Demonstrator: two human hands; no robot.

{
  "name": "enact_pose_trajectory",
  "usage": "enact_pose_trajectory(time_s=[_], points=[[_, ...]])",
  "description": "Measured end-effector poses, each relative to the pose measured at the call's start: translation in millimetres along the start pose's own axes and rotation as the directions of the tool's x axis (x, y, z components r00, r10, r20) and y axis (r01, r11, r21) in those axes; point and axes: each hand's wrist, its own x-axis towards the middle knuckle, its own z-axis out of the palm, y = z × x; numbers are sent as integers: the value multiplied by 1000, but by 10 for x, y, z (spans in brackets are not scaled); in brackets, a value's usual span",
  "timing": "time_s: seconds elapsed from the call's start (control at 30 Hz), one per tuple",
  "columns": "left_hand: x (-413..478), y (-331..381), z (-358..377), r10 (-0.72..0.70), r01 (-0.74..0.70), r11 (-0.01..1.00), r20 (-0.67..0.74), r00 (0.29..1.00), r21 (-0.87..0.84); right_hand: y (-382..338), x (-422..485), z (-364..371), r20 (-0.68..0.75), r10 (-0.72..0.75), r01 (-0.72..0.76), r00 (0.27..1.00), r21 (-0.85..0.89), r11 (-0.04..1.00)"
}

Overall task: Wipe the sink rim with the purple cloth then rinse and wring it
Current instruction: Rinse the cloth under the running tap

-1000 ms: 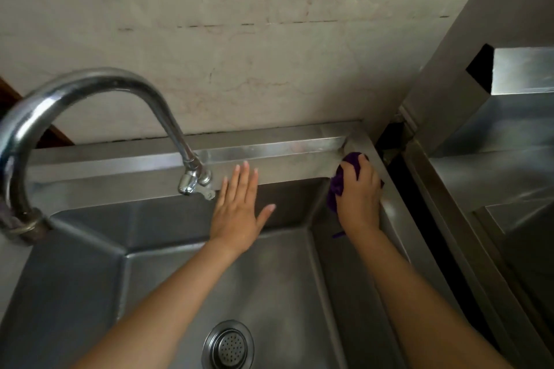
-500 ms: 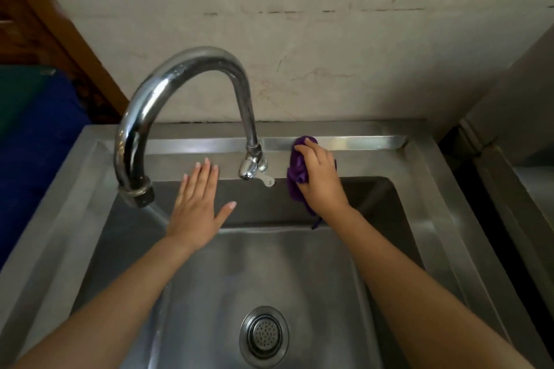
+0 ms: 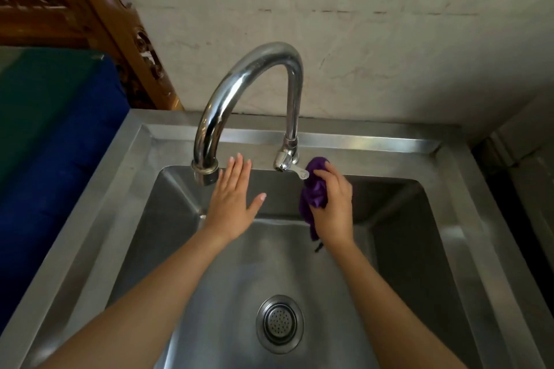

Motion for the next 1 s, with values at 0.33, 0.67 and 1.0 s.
enact_pose_trajectory(time_s=[0.33, 0.67, 1.0], points=[[-582, 406, -1, -32, 650, -385, 713, 700, -655, -412, -542, 328, 493, 342, -531, 800, 316, 786], [-502, 103, -227, -214, 543, -377, 641, 737, -750, -847, 294, -34, 347, 477, -562, 808, 206, 801], [-506, 62, -418, -108, 556, -350, 622, 775, -754, -969, 580, 108, 300, 469, -441, 831, -158, 883]])
